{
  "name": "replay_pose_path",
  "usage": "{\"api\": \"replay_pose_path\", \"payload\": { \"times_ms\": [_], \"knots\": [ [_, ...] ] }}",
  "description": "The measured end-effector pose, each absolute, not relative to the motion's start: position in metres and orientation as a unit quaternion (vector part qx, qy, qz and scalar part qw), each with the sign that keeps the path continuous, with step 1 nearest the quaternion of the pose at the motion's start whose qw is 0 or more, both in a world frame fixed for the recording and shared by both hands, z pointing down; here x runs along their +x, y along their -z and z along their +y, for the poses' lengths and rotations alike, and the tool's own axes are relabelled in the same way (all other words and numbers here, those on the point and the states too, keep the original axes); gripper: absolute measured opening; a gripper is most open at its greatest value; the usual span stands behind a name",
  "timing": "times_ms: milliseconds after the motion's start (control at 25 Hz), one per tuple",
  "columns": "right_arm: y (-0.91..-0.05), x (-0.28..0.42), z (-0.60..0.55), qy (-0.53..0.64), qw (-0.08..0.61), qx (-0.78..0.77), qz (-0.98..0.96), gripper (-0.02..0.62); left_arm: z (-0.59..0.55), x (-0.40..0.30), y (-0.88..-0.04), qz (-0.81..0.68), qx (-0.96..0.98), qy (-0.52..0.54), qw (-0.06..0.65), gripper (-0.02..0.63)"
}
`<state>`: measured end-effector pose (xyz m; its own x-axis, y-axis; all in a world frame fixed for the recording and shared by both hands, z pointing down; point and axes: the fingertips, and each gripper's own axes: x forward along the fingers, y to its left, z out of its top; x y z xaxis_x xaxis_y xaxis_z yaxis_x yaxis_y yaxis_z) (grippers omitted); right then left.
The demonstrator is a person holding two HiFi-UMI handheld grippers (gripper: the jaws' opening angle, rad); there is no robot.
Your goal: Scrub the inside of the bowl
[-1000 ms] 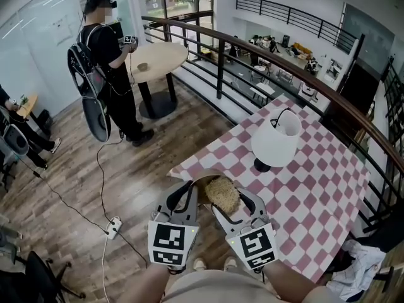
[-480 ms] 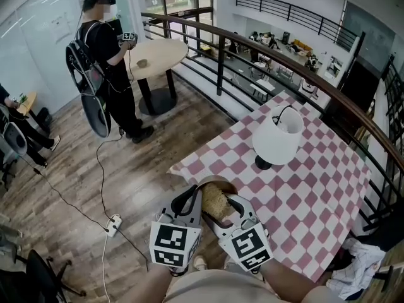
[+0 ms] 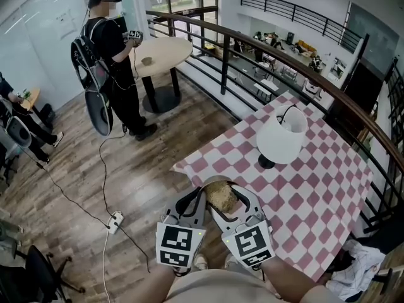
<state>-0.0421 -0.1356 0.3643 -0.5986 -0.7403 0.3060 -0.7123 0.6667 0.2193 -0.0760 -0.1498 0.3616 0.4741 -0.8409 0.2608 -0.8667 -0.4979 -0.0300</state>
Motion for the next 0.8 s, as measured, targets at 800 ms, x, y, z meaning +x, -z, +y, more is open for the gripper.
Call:
{"api": "replay_pose_path", "payload": {
  "times_ms": [800],
  "knots": [
    [-0.387, -0.033, -0.106, 0.012, 0.229, 0.375, -0.898, 0.265, -0.141, -0.073, -0.357, -0.510, 0.852, -0.069, 0.098, 0.031]
  ]
}}
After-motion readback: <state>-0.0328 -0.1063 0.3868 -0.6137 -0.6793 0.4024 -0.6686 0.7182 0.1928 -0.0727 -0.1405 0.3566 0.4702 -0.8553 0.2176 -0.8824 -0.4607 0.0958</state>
